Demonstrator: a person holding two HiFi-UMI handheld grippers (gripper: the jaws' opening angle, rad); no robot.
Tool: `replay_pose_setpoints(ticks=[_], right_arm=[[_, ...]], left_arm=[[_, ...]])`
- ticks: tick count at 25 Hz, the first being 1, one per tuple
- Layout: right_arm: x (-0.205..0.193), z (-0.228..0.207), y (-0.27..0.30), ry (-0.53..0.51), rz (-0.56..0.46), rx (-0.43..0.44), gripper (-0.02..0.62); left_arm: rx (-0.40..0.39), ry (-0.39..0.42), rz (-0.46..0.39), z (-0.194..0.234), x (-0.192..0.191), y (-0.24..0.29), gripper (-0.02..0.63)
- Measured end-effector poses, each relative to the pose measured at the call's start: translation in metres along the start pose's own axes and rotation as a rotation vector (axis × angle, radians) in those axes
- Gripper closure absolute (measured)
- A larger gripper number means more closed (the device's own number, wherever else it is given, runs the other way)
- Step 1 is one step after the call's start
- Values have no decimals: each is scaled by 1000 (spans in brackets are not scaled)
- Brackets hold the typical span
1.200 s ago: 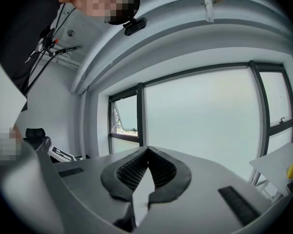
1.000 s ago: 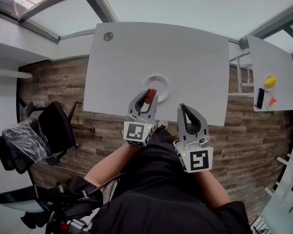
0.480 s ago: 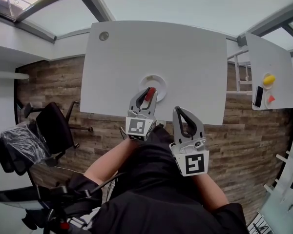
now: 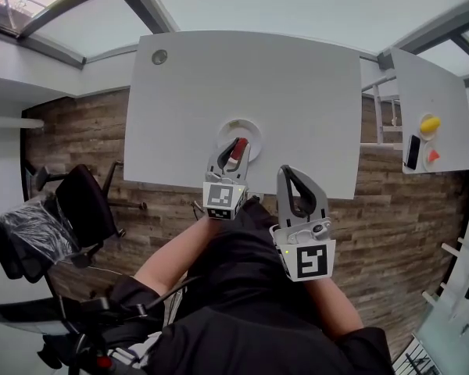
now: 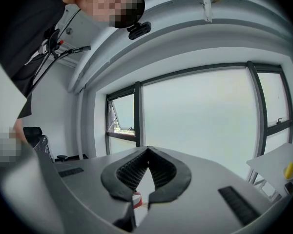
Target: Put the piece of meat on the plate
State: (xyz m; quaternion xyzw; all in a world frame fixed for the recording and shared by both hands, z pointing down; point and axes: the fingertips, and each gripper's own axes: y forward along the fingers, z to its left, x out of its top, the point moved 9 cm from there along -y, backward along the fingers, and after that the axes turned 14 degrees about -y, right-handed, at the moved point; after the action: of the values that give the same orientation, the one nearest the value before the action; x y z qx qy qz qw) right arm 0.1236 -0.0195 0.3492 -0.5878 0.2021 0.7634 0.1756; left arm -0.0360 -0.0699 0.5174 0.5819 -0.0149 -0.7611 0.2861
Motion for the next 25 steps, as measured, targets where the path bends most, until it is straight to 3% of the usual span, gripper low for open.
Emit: replay_pose_setpoints(ticks=[25], right_arm=[[-23,2,-10,-10,61,2,592]], left_arm=[[37,-29,74,28,-55,36,511]])
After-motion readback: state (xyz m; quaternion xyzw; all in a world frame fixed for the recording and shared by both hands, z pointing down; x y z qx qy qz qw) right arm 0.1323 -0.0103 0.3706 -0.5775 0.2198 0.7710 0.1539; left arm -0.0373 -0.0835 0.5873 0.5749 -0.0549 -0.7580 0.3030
